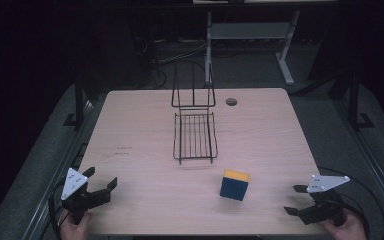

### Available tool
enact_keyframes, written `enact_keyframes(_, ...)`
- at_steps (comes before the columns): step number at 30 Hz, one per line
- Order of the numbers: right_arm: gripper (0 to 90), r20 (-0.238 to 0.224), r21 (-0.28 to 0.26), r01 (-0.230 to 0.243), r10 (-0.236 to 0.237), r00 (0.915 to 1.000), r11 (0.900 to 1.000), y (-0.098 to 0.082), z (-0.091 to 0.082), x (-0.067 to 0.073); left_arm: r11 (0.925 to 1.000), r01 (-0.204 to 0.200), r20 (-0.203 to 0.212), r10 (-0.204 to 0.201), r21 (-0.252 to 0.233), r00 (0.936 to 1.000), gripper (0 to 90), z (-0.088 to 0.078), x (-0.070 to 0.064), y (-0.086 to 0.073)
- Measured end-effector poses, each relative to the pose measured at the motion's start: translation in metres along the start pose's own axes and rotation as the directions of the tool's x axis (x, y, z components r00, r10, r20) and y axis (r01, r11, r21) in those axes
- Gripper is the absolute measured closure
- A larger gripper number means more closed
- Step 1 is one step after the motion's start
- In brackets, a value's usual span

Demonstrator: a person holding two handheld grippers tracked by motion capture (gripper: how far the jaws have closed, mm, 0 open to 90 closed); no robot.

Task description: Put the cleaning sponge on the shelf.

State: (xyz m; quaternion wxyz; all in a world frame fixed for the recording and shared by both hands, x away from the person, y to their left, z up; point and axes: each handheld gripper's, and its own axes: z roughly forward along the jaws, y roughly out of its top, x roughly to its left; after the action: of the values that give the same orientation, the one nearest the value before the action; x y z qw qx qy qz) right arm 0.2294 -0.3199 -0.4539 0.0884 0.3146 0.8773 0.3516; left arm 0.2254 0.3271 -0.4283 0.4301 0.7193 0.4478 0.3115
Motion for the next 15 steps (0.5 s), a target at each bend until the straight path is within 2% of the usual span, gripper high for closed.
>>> enact_keyframes(15, 17.4, -0.005, 0.002, 0.032, -0.032, 0.9995, 0.999, 0.0081, 0.0033, 0.0070, 1.0000, 0.001, -0.002, -0.001, 0.006, 1.0000, 14.1, -0.0009, 0.0006, -0.0008)
